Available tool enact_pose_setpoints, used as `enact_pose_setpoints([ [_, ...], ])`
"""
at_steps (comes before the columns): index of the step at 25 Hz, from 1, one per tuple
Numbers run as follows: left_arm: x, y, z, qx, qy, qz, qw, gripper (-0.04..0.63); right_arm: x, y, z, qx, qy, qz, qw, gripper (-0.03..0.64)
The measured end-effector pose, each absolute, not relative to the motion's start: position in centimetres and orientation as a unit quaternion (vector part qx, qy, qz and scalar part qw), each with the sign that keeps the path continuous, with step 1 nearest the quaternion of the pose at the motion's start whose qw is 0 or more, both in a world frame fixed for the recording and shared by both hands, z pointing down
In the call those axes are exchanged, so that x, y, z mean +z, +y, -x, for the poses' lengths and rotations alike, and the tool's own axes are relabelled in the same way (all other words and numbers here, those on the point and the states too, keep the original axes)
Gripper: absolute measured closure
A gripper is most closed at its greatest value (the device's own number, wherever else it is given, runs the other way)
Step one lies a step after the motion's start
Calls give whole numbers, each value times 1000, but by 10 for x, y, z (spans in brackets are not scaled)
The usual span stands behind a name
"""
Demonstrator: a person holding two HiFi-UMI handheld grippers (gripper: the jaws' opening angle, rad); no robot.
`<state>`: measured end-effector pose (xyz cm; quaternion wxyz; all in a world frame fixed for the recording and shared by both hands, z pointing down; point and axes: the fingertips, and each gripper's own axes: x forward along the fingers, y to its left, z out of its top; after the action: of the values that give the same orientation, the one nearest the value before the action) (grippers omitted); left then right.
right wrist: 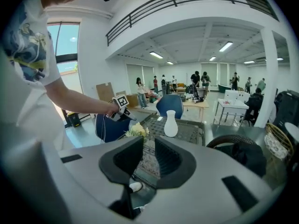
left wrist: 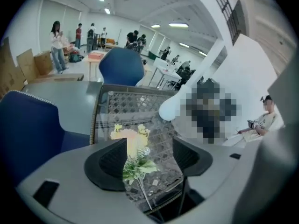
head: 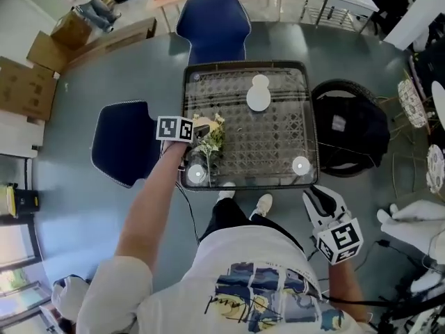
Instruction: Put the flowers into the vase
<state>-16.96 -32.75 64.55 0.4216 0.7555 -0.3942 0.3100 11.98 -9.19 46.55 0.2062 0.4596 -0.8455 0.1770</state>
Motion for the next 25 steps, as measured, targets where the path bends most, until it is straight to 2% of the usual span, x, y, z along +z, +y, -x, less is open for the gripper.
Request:
enact_pose_setpoints([
  [8,740,-364,188,390,-384,-672,498,236,465,-92,-111,222,-790,-542,183,555],
  [15,780,-367,199,419,-381,-641,518,238,464,-93,-85,235,-758,-579,186,555],
  [16,781,-368,200,420,-381,-643,514,257,465,-94,-83,236,-755,-583,185,556],
  [18,777,-372,200,419,-381,-652,504,387,466,-97,-77,238,-750,-589,184,557],
  [19,773,-374,198,418,-377,-660,498,432,466,-99,-74,238,-748,-591,183,556],
  [21,764,-376,195,417,-364,-677,485,462,465,-105,-68,238,-747,-594,181,556],
  [25,735,-382,192,413,-339,-724,436,480,465,-114,-52,234,-750,-593,176,556],
])
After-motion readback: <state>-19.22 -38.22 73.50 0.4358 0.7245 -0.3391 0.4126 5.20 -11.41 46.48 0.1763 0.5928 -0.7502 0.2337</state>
